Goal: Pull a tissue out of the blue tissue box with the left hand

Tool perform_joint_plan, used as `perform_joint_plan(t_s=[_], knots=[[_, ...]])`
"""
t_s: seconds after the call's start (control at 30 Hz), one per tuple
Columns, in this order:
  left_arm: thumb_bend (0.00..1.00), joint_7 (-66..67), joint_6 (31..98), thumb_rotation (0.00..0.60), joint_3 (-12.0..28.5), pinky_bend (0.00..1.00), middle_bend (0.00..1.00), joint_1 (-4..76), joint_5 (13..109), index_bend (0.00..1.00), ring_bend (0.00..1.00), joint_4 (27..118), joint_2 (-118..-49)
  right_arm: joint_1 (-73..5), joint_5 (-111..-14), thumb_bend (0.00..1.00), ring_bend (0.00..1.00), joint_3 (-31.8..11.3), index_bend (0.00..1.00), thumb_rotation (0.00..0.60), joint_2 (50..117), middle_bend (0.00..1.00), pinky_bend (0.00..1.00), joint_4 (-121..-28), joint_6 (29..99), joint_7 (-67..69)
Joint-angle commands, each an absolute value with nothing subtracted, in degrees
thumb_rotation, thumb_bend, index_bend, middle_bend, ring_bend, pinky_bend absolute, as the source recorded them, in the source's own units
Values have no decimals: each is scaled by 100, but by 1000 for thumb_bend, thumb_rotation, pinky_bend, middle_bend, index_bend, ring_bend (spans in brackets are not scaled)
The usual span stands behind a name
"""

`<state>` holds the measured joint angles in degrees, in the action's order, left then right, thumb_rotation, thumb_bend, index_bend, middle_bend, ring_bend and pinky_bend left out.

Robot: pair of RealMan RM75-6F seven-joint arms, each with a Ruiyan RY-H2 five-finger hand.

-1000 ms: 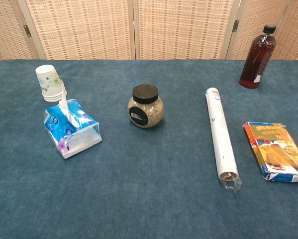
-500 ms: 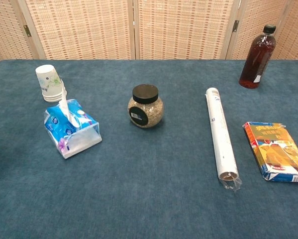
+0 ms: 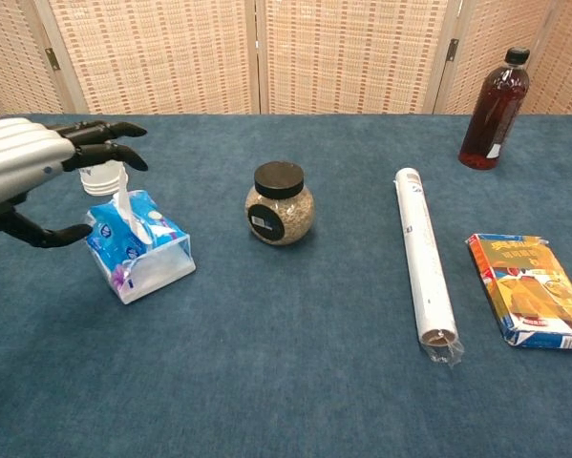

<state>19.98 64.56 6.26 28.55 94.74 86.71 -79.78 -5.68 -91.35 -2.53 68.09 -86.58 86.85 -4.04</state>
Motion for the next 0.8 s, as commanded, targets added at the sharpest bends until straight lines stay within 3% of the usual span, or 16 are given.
perform_joint_plan(t_s=[0.03, 0.47, 0.53, 0.7, 0.8], knots=[[427, 2246, 6183, 600, 695, 235, 0, 3074, 9275, 235, 34, 8575, -8163, -583, -9122, 61, 0, -246, 0, 600, 6802, 0, 11, -8659, 8646, -392], [469, 2789, 5809, 600, 791, 249, 7, 3428, 8679, 309, 46, 8248, -8373, -635, -9179, 61, 0, -174, 0, 600, 6837, 0, 11, -8656, 8528, -455], [512, 2760, 5866, 600, 767, 259, 20, 3433, 8681, 361, 55, 8217, -8371, -635, -9187, 61, 0, -167, 0, 600, 6844, 0, 11, -8655, 8528, -469], [613, 2594, 6032, 600, 692, 289, 97, 3418, 8743, 626, 91, 8175, -8343, -637, -9213, 61, 0, -147, 0, 600, 6852, 0, 11, -8658, 8527, -493], [627, 2509, 6111, 600, 647, 294, 126, 3408, 8772, 669, 100, 8182, -8304, -640, -9223, 61, 0, -135, 0, 600, 6854, 0, 11, -8659, 8521, -496]])
